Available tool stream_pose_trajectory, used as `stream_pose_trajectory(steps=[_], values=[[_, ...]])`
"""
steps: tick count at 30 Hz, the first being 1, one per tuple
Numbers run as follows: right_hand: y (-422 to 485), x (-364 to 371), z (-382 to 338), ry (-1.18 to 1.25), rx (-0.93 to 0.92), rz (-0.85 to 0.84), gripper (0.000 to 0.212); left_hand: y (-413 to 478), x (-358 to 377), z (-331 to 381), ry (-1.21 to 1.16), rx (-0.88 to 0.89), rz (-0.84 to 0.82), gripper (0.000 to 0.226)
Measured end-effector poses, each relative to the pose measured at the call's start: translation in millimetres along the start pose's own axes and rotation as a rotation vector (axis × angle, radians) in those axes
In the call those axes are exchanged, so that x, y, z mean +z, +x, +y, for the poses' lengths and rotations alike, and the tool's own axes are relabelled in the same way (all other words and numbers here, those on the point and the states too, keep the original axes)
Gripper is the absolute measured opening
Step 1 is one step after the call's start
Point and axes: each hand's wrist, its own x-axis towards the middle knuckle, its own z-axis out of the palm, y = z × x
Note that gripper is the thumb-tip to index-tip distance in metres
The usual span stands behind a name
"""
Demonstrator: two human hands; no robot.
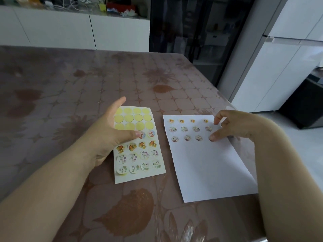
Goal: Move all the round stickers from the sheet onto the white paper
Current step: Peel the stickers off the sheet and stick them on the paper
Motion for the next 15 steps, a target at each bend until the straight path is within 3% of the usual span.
stream_pose_trajectory(steps=[7,15], values=[[2,2,0,0.017,-0.055,-0.031,0.051,0,-2,1,-0.007,0.012,0.02,0.091],[14,21,-10,0.108,-0.181,0.15,0.047,0,-2,4,-0.028,0.015,0.017,0.089]])
